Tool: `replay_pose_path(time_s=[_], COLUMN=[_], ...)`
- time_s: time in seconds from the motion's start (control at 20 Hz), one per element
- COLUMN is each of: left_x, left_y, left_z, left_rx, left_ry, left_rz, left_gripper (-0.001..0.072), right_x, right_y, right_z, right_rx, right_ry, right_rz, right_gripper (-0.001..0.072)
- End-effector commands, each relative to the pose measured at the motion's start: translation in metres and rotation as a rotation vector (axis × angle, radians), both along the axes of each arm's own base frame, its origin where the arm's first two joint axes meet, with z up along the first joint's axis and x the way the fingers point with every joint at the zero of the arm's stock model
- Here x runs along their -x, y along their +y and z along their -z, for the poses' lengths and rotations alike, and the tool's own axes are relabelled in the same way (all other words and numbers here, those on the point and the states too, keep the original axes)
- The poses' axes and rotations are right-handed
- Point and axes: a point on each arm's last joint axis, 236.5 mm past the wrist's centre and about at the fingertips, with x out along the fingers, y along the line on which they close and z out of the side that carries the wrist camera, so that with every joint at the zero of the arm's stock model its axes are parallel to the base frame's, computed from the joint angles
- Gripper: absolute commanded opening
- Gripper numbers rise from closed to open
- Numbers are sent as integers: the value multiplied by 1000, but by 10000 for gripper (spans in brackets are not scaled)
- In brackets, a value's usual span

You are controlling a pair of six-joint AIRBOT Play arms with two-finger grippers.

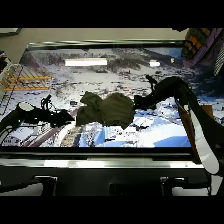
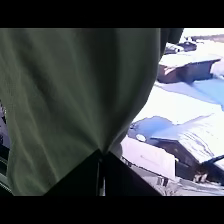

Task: Fold the clothes and pants, and hang the long-sleeved shirts on hangers.

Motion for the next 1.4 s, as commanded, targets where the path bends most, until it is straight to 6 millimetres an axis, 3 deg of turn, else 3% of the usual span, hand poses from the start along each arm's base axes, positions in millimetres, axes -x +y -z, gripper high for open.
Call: replay_pose_path(time_s=[0.0, 0.6, 0.65, 0.7, 0.85, 1.0, 1.05, 1.15, 1.25, 1.35], left_x=[-3, -6, -6, -7, -33, -80, -92, -109, -105, -81], left_y=[0, -19, -23, -28, -31, -13, -1, 27, 48, 57], left_z=[15, 36, 36, 33, 1, -88, -126, -224, -323, -406], left_rx=[-1, -1, 0, 7, 26, -14, -52, -148, -222, -258], left_ry=[5, 7, 5, -7, -99, -321, -402, -605, -801, -965], left_rz=[-15, 12, 18, 34, 39, 54, 45, 7, -68, -131], left_gripper=[329, 310, 269, 2, 12, 11, 11, 11, 11, 11], right_x=[5, 5, 6, 6, -5, -24, -30, -29, -5, 35], right_y=[0, 1, 1, 2, -1, -24, -35, -56, -67, -72], right_z=[-3, -4, -4, -6, -31, -96, -132, -212, -291, -347], right_rx=[-1, -5, -8, -12, -8, 93, 138, 198, 196, 171], right_ry=[19, 27, 27, 23, -84, -351, -478, -726, -940, -1081], right_rz=[0, 9, 9, 9, 20, 9, 15, 67, 121, 149], right_gripper=[29, 29, 29, 28, 28, 28, 28, 28, 28, 28])
